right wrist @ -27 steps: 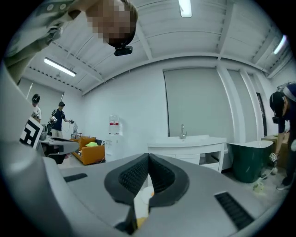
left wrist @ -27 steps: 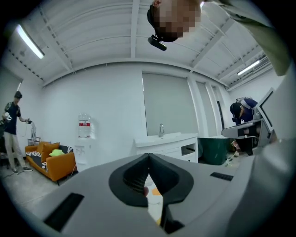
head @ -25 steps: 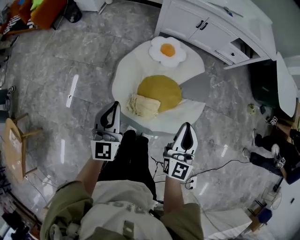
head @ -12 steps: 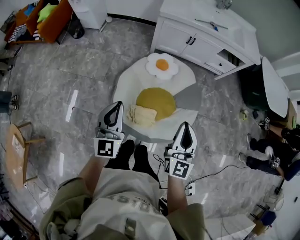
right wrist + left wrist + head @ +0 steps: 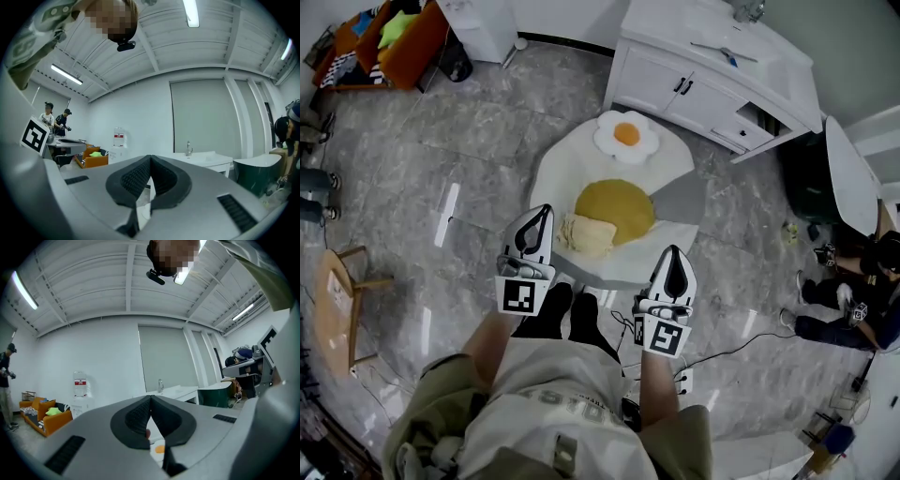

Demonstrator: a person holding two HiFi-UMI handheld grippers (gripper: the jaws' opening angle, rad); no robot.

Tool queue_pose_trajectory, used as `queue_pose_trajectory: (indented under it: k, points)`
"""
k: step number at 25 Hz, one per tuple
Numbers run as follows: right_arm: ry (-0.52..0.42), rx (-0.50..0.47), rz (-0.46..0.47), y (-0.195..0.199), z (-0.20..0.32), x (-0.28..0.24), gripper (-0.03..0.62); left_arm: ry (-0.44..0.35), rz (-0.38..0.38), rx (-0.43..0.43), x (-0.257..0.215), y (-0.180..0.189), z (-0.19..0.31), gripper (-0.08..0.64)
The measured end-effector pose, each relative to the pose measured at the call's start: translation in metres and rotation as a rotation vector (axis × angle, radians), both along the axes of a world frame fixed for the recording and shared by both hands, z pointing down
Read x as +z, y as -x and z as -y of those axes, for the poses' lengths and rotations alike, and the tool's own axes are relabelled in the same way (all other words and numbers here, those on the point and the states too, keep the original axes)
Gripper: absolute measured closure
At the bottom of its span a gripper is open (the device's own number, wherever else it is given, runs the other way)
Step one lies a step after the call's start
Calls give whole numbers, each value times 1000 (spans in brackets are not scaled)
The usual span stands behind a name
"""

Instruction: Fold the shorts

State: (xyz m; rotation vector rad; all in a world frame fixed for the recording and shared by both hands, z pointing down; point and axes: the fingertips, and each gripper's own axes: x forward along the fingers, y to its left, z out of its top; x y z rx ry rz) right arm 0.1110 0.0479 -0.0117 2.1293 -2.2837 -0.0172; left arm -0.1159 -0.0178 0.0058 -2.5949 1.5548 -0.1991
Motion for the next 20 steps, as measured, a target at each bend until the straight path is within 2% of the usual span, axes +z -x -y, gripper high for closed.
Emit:
queue_pose_trajectory:
  k: [12,20]
  points:
    - [-27,7,-25,4,6,-15,574,-12,-63,25,-16,0,0,545]
    - [-24,2,-43,8,10,-14,575,-18,-41,43,-15,2,3,545]
